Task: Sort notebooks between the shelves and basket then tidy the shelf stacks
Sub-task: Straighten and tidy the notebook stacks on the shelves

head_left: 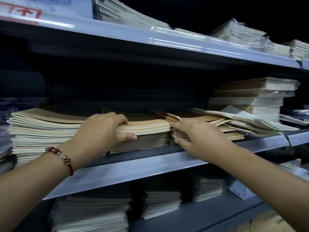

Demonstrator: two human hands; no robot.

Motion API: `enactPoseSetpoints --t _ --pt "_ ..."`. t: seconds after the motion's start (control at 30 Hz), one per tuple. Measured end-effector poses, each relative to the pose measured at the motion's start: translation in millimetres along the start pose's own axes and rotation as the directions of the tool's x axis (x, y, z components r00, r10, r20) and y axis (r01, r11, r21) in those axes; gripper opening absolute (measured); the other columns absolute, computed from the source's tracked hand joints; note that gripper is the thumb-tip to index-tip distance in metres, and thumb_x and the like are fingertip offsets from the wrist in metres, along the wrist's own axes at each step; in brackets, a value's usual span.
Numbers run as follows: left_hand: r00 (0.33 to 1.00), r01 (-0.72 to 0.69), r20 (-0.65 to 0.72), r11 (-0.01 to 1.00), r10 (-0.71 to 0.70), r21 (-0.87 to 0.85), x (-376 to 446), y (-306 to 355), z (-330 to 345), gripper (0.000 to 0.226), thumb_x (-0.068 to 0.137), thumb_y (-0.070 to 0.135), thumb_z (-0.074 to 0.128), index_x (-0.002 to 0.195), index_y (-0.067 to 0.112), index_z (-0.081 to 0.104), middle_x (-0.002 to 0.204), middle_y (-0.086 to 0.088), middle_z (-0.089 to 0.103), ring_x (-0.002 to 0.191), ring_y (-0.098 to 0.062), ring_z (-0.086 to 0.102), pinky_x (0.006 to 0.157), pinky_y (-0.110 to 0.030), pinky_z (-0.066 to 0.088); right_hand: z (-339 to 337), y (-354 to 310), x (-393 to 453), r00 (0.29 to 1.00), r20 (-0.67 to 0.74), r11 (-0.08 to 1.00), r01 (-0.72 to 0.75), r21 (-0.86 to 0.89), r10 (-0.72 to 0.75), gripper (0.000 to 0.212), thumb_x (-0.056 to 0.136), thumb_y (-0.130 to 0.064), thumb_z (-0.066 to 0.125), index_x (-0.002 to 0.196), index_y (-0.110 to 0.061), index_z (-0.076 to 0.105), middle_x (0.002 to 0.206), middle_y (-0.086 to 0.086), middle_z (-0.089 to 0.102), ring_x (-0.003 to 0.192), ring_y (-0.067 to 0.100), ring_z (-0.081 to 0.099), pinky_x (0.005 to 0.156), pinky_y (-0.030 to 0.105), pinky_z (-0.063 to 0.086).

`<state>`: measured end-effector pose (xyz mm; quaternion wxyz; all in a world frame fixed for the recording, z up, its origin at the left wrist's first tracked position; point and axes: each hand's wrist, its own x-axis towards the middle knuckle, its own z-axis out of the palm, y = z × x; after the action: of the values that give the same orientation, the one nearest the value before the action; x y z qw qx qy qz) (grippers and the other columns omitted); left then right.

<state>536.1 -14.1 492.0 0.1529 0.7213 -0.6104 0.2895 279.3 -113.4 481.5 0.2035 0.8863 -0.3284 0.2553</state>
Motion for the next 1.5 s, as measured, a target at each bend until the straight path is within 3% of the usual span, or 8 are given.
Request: enactPoseSetpoints --t 0.17,0.33,0.6,0.83,1.03,1.23,1.33,1.5 --pt "0.999 -0.026 -0.022 0.999 0.026 0.029 1 -3 6 0.072 0.077 0.083 0.03 0.128 0.037 0.053 0.122 0.015 0.058 0.105 -0.011 0.058 0.073 -0.026 0.038 -3 -37 21 0.996 -0.078 0.998 0.027 -0.058 -0.032 0.066 0.096 -0.053 0.051 0.152 -0.023 0.03 0.147 -0.001 0.043 0.137 0.021 0.038 0.115 0.033 0.025" --pt "0.99 -0.092 0.105 0.994 0.097 -0.055 3 -16 -4 0.054 0.094 0.065 0.034 0.14 0.04 0.046 0.136 0.018 0.05 0.118 -0.009 0.054 0.089 -0.03 0.044 -6 -55 55 0.944 0.297 0.972 0.077 0.224 -0.143 0.076 0.101 -0.041 0.051 0.159 -0.021 0.006 0.166 0.002 0.011 0.152 0.019 0.01 0.122 0.037 0.018" --pt "0.994 -0.101 0.02 0.989 0.104 -0.104 10 -19 -1 0.046 0.09 0.06 0.056 0.131 0.04 0.059 0.129 0.02 0.06 0.114 -0.006 0.056 0.09 -0.026 0.046 -5 -38 79 0.96 0.279 0.961 -0.037 0.274 -0.042 0.047 0.092 -0.038 0.067 0.137 -0.037 0.056 0.13 -0.008 0.063 0.112 0.017 0.059 0.097 0.034 0.048" --pt "0.998 -0.047 -0.041 0.998 0.045 -0.041 8 -12 5 0.037 0.092 0.061 0.05 0.121 0.038 0.056 0.117 0.017 0.061 0.102 -0.01 0.059 0.075 -0.027 0.04 10 -42 77 0.958 0.27 0.866 -0.218 0.45 0.101 0.056 0.089 -0.031 0.072 0.142 -0.029 0.053 0.144 -0.005 0.054 0.129 0.019 0.051 0.096 0.025 0.037" --pt "0.999 -0.009 0.044 0.981 0.018 -0.195 12 -20 -6 0.032 0.102 0.044 0.044 0.124 0.033 0.065 0.118 0.014 0.063 0.109 -0.011 0.057 0.089 -0.03 0.046 10 -50 80 0.897 0.257 0.281 -0.366 0.887 0.36 0.041 0.09 -0.011 0.064 0.129 -0.021 0.065 0.122 -0.002 0.062 0.114 0.015 0.054 0.092 0.024 0.044" --pt "0.998 -0.063 -0.022 0.995 0.062 -0.071 4 -20 -2 0.041 0.096 0.054 0.051 0.131 0.035 0.061 0.128 0.015 0.064 0.112 -0.01 0.061 0.09 -0.028 0.05 8 -49 91 0.767 0.411 -0.242 -0.333 0.911 0.492 0.045 0.1 -0.048 0.047 0.13 -0.017 0.06 0.131 0.003 0.06 0.115 0.017 0.049 0.09 0.034 0.027" --pt "0.994 -0.085 -0.069 0.996 0.086 0.026 1 -12 4 0.051 0.09 0.063 0.052 0.133 0.037 0.057 0.129 0.015 0.062 0.111 -0.011 0.061 0.085 -0.027 0.049 19 -59 85 0.78 0.292 -0.165 -0.241 0.956 0.554 0.039 0.103 -0.046 0.041 0.124 -0.02 0.06 0.105 -0.007 0.059 0.089 0.008 0.05 0.086 0.032 0.033" --pt "0.995 -0.016 -0.1 1.0 0.015 -0.006 4 -10 5 0.048 0.085 0.067 0.058 0.123 0.039 0.061 0.12 0.016 0.064 0.104 -0.011 0.061 0.075 -0.027 0.044 50 -69 78 0.901 -0.113 0.499 -0.124 0.858 0.418 0.039 0.105 -0.04 0.032 0.121 -0.021 0.062 0.116 -0.005 0.059 0.123 0.017 0.046 0.107 0.037 0.035"
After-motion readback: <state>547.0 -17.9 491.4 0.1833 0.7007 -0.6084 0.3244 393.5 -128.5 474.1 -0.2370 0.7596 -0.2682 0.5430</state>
